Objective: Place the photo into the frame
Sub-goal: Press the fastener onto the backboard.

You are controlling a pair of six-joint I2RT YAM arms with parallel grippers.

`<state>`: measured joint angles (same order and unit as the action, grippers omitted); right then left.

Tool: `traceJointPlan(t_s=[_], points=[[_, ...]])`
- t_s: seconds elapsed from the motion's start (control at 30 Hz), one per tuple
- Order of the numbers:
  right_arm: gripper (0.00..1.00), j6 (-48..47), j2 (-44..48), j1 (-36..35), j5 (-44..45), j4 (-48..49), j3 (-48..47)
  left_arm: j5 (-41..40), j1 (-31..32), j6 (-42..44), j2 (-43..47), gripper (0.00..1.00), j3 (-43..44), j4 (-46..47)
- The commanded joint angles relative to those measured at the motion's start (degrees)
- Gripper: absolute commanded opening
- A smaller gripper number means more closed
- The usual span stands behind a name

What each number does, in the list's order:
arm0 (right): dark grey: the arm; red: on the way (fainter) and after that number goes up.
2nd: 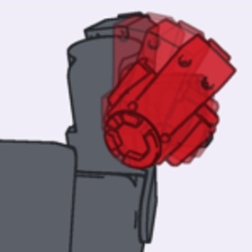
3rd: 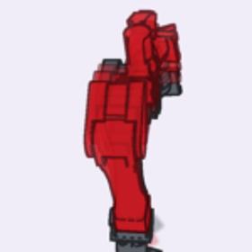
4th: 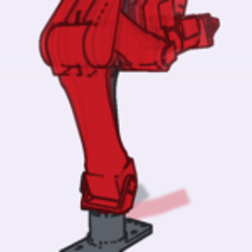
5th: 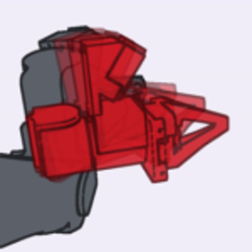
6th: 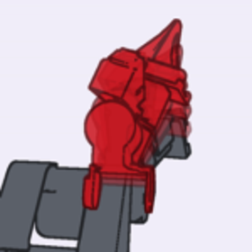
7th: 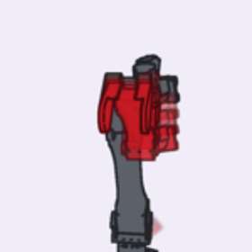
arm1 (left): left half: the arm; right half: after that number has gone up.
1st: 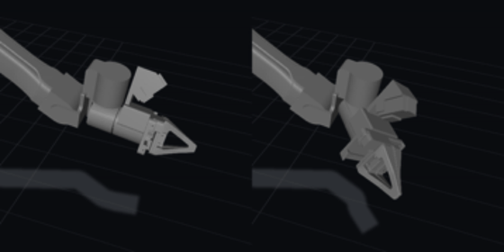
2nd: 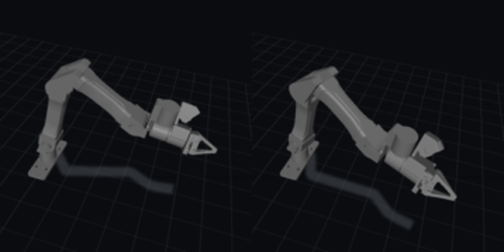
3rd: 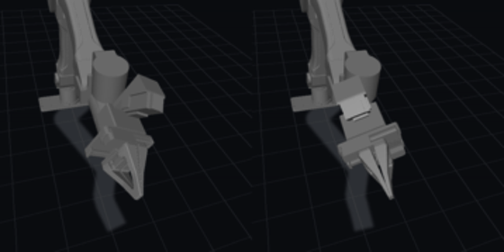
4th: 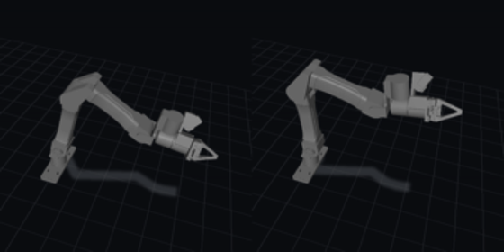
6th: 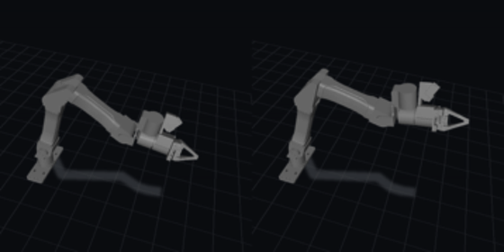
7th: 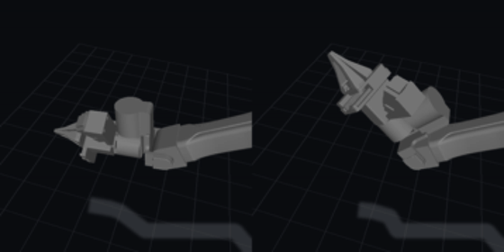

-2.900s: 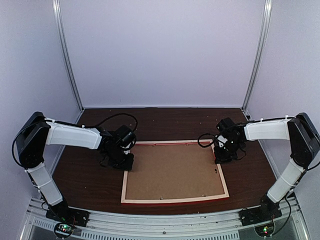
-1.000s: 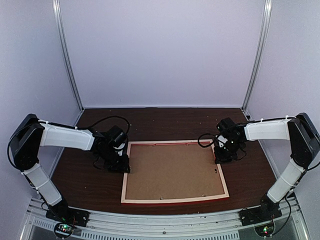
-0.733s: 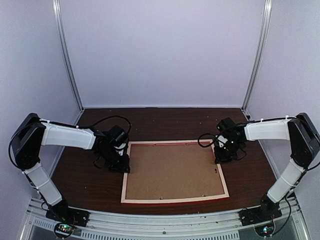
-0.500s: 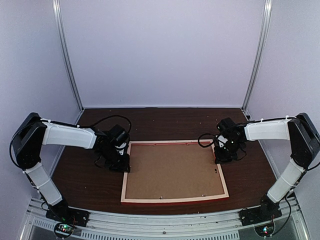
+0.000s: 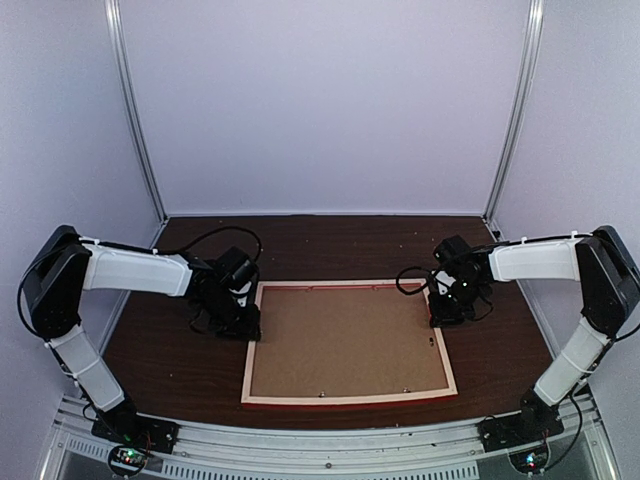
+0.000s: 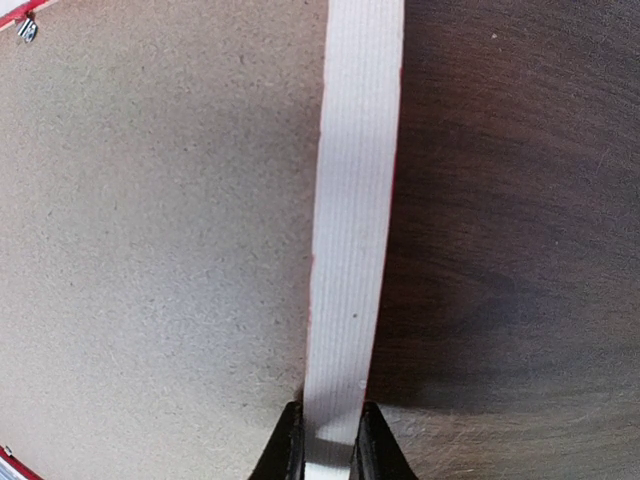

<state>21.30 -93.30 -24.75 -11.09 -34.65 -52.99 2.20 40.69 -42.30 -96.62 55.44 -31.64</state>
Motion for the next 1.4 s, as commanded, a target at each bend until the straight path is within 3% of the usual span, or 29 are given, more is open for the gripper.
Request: traceJointPlan(t_s=[0.0, 1.37], points=[[0.01, -2.51, 0.04, 0.06, -0.59, -2.13, 0.88, -2.8, -0.7, 0.37, 1.94, 0.5, 2.04, -0.19], [0.01, -2.4, 0.05, 0.06, -0.6, -1.84, 1.39, -4.3, 1.92, 0.07, -0.15, 0.46, -0.02, -2.06]])
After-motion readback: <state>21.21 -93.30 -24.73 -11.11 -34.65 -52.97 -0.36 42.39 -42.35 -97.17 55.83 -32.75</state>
